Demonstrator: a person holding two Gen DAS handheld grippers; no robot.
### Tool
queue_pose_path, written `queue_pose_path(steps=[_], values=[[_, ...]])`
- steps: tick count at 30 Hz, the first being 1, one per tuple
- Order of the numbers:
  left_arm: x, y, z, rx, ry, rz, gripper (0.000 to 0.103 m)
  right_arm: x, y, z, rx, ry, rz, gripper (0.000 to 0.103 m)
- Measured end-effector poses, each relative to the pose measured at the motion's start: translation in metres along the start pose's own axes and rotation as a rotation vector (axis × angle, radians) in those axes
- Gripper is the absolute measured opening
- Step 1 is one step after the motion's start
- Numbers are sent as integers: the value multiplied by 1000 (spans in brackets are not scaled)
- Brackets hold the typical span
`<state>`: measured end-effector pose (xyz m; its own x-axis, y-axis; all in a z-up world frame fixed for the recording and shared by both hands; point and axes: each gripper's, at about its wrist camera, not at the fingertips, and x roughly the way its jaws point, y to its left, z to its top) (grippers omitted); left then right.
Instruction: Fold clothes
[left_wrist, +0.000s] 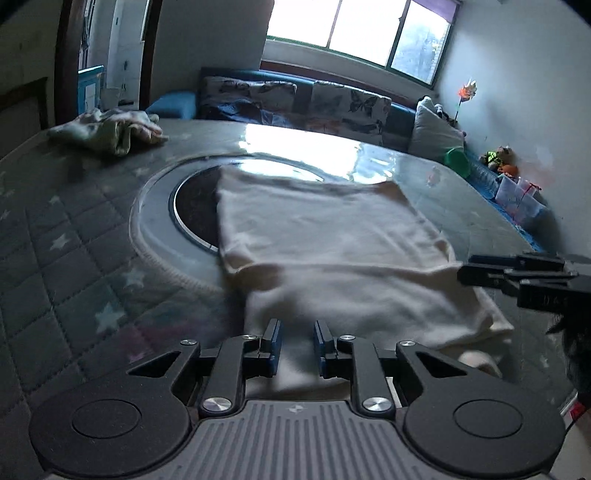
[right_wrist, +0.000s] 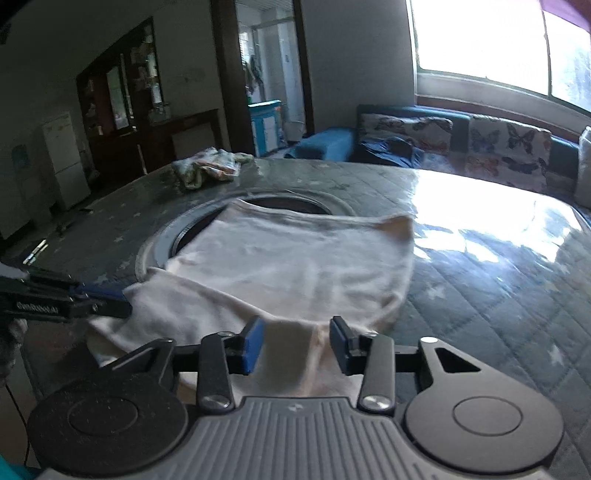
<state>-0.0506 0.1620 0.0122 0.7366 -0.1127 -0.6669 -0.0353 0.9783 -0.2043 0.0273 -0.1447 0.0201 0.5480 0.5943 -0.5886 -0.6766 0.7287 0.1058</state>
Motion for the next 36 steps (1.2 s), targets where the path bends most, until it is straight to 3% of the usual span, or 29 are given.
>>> queue_pose_path(steps=[7,12,17,21,29,36], values=[[-1,-1,4,38,5,-5,21,31,11,-3,-55,70,18,32],[-3,-10,28,46,-53,-43,24,25,11,2,-68,52,8,30],[27,-18,41,41,-43,-50,25,29,14,1,-90,70,6,30],[48,-11,37,45,-1,-7,26,32,12,-2,-101,84,-1,31],[25,-16,23,102,-23,-36,37,11,21,-6,-169,96,40,32],[19,-25,10,170,-19,-4,43,5,21,-15,-172,97,28,33]])
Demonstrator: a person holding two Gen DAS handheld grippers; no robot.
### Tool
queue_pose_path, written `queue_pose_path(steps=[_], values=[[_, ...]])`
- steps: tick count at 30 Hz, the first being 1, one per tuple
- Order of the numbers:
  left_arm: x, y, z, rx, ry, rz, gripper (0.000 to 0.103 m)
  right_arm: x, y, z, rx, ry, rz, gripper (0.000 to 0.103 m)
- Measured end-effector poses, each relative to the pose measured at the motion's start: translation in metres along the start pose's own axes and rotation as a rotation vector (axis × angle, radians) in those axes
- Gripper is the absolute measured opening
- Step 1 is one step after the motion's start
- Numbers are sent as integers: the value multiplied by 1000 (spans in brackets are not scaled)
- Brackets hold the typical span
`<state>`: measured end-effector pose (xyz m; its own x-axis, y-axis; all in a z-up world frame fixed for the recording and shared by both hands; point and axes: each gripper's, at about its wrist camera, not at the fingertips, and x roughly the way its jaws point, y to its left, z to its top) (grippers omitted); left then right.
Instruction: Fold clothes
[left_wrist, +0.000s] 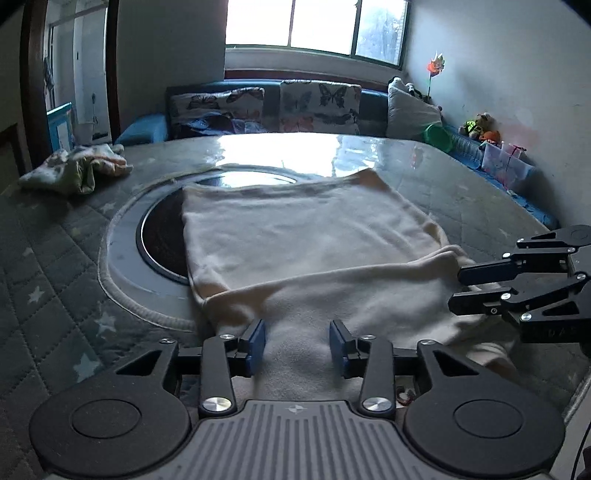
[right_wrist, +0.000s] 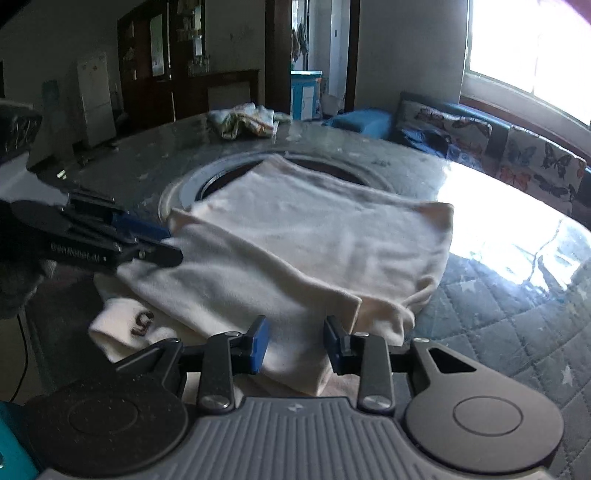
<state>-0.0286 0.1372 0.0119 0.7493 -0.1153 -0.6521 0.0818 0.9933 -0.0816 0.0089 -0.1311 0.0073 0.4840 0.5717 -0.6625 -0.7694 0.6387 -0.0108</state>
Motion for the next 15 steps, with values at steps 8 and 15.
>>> queue_pose_path(steps=[8,15], values=[[-32,-14,-13,86,7,-53,47,-3,1,-6,-11,18,9,36],[-53,-35,-37,304,21,-79,50,-22,2,-3,-65,12,-4,43]])
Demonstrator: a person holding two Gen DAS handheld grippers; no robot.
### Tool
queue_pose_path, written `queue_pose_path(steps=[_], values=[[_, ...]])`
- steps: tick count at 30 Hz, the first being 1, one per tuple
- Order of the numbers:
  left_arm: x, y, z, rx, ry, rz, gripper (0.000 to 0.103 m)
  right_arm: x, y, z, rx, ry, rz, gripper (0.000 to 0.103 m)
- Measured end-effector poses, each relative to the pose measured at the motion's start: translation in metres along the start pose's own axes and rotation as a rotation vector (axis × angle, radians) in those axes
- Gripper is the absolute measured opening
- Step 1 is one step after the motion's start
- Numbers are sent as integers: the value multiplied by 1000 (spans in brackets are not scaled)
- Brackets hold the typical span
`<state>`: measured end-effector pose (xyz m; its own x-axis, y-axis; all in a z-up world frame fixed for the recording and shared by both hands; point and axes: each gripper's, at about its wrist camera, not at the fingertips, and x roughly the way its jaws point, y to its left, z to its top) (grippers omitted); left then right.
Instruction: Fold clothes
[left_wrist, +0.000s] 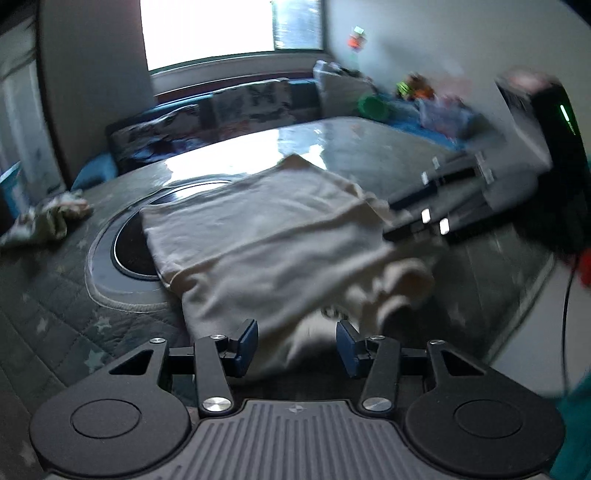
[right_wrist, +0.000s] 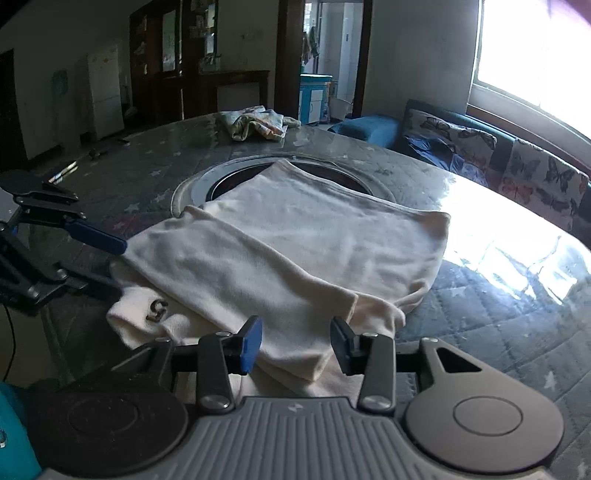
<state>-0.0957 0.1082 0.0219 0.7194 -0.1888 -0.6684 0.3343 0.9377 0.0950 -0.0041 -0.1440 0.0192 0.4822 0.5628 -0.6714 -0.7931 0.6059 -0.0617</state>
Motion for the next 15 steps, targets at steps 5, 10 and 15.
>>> queue_pose_path(steps=[5,10,15], values=[[3,-13,-13,158,13,27,50,-13,0,-4,-59,27,-25,48],[19,-22,-17,237,-12,54,50,-19,3,-12,-104,58,-23,48],[24,-25,-15,258,-64,59,30,-25,8,-19,-135,75,-23,48]])
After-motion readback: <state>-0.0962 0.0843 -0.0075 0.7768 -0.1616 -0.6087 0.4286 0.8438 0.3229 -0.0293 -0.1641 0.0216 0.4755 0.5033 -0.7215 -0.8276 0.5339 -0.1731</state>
